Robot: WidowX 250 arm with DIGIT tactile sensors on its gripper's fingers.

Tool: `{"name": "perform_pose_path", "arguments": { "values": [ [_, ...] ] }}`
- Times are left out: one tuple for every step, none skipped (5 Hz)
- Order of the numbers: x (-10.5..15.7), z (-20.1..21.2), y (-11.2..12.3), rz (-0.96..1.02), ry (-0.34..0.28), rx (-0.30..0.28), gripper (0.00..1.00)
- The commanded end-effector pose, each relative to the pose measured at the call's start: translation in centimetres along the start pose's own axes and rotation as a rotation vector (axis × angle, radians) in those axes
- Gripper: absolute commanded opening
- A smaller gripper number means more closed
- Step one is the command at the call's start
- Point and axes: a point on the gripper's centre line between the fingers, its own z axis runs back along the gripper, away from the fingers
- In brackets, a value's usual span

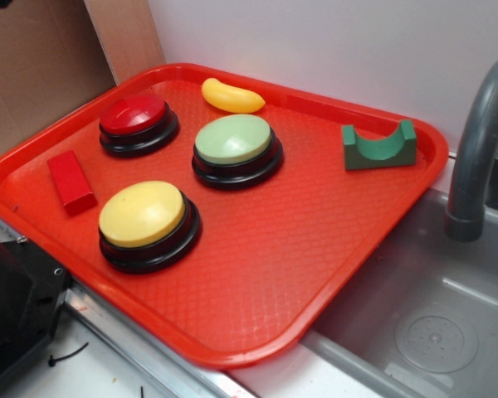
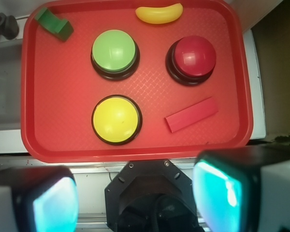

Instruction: Push the yellow button.

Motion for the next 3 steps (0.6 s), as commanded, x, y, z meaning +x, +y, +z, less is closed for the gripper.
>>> {"name": "perform_pose_path", "arguments": {
  "values": [
    [0.0, 0.0, 0.0, 0.000, 0.000, 0.000, 1.00],
    [4.0, -5.4, -1.5, -0.245, 0.020, -0.061, 1.00],
    [4.6, -10.2, -2.9, -0.497, -0.015, -0.007, 1.00]
  ]
}}
